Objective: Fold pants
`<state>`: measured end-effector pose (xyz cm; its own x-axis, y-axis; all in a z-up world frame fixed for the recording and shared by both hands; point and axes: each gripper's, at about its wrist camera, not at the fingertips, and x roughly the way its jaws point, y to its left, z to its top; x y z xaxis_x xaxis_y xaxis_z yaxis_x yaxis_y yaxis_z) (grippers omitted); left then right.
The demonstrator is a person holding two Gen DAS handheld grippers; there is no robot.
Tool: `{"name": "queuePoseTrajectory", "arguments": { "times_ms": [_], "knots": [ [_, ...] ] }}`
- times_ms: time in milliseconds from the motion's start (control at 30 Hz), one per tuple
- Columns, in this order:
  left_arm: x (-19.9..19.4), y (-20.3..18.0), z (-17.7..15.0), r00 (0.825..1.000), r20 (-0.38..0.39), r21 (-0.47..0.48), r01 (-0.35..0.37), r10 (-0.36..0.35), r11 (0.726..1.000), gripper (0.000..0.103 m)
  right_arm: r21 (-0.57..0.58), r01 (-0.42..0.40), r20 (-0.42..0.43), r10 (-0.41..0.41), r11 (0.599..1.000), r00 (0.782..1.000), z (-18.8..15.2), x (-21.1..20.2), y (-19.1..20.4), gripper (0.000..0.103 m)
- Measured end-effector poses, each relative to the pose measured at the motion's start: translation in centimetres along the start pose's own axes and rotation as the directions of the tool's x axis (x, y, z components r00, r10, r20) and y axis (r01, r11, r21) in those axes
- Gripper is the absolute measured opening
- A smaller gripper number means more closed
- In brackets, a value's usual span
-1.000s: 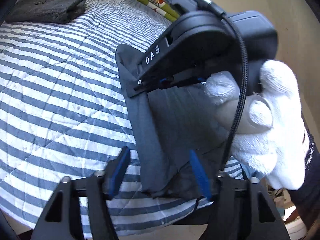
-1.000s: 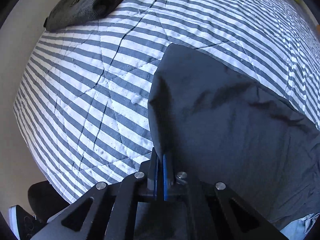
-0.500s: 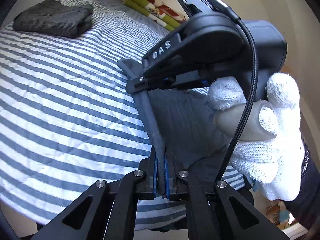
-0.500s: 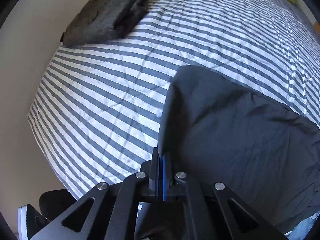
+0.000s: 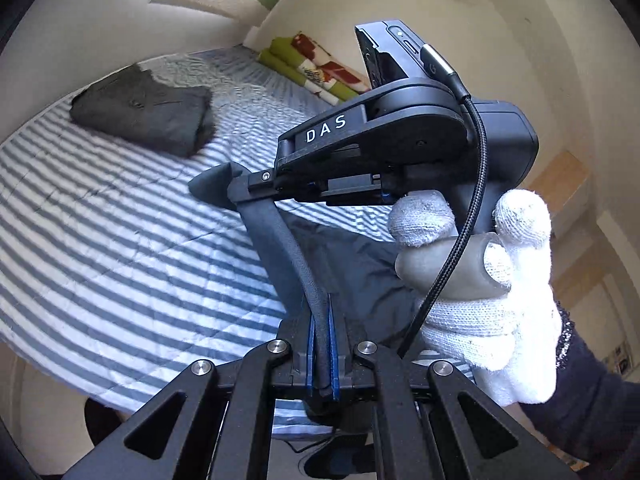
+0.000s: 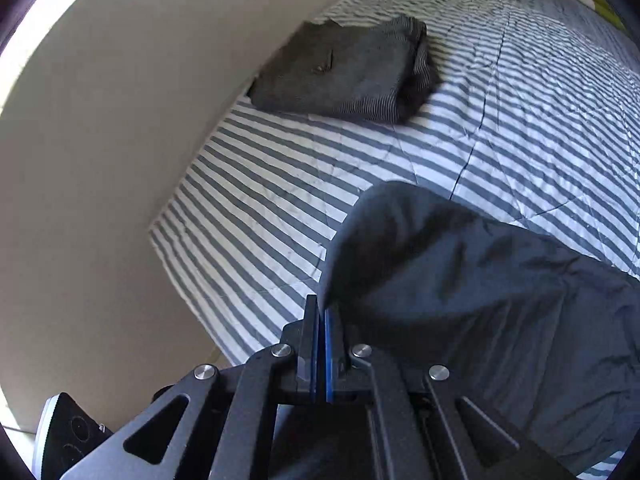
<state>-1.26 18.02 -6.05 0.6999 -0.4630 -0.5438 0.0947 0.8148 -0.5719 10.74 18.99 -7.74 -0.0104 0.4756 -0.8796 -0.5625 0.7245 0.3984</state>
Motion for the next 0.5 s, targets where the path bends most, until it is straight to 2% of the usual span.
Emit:
{"name": "queuePoseTrajectory", "arguments": {
  "times_ms": [100,233,367,500],
  "knots": [
    [1.9,-3.7,0.5,0.998,-0.021,0.050,0.052,-0.051,0.997,0.005,0.019,-0.020,0.045,0.020,1.000,0.999,-1.1,-3.9,-2.8,0.002],
    [6.4,-9.7,0.5,0.988,-0.077,0.132,0.140,-0.131,0.981,0.005,0.073,-0.019,0.123,0.010,0.997,0.992,-3.3,-9.9,-8.1,0.002],
    [12.5,-15.3,0.0,0.967,-0.156,0.178,0.229,-0.202,0.957,0.005,0.179,0.024,0.193,-0.059,0.984,0.979,-6.6,-15.6,-16.3,0.002],
    [19.0,-19.6,-2.1,0.940,-0.257,0.215,0.283,-0.226,0.935,0.005,0.309,0.061,0.187,-0.123,0.949,0.975,-10.1,-17.7,-24.7,0.002]
  ]
}}
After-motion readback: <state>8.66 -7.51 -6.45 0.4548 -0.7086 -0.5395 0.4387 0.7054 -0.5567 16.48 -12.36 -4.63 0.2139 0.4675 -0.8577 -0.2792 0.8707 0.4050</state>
